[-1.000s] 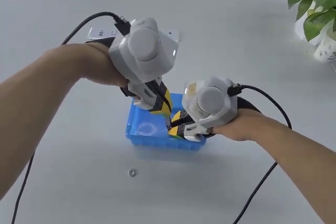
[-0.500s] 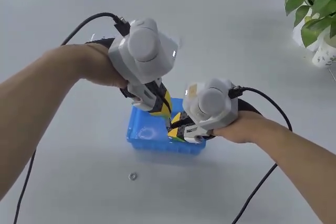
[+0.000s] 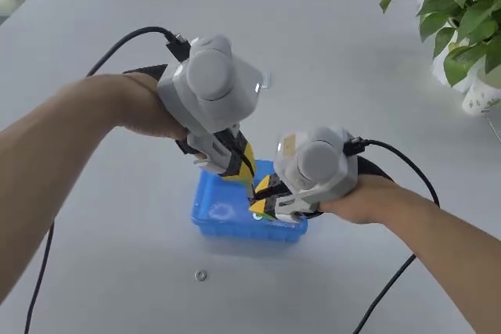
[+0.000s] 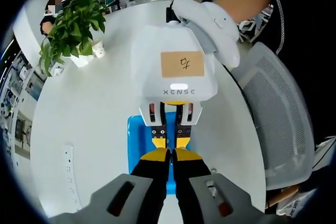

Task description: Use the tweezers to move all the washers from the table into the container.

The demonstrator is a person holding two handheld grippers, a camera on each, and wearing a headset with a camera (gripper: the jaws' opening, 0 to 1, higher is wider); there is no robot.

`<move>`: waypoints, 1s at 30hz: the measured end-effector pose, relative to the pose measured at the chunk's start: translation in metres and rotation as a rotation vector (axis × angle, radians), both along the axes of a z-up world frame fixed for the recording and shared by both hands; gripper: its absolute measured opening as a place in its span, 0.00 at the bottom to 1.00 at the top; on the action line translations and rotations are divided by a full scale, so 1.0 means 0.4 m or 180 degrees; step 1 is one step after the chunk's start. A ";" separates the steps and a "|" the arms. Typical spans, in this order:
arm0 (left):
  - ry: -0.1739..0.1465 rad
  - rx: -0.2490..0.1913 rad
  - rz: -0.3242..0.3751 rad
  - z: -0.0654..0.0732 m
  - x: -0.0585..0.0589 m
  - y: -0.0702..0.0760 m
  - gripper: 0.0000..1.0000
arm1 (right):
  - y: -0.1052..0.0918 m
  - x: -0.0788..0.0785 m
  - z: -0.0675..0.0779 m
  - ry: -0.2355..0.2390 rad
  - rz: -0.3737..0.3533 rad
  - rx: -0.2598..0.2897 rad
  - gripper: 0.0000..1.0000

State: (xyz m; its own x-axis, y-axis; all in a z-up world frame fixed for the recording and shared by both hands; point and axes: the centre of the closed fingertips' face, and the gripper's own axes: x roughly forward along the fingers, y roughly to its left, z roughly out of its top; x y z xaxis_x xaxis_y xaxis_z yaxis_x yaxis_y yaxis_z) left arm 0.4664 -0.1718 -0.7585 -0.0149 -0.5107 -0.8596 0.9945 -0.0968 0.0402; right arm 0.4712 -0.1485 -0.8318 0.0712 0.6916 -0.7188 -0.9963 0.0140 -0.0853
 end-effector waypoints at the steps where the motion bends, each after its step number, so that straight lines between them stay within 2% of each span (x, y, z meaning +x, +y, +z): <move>1: -0.0002 0.0002 -0.0005 0.003 -0.002 0.001 0.06 | 0.000 -0.002 0.003 -0.0005 0.0006 0.0003 0.10; 16: -0.0084 0.0043 0.0027 0.040 -0.044 0.019 0.06 | 0.015 -0.044 0.045 -0.0065 0.0032 0.0072 0.10; 30: -0.0105 0.0082 0.0076 0.041 -0.104 0.049 0.06 | 0.046 -0.103 0.046 -0.0064 0.0137 0.0085 0.11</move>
State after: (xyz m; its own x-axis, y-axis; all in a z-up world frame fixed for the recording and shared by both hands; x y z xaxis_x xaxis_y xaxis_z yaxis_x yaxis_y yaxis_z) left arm 0.4249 -0.1521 -0.7422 0.0256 -0.4883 -0.8723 0.9947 -0.0745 0.0709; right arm 0.4299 -0.1303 -0.8134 0.0553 0.7132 -0.6987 -0.9941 -0.0264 -0.1056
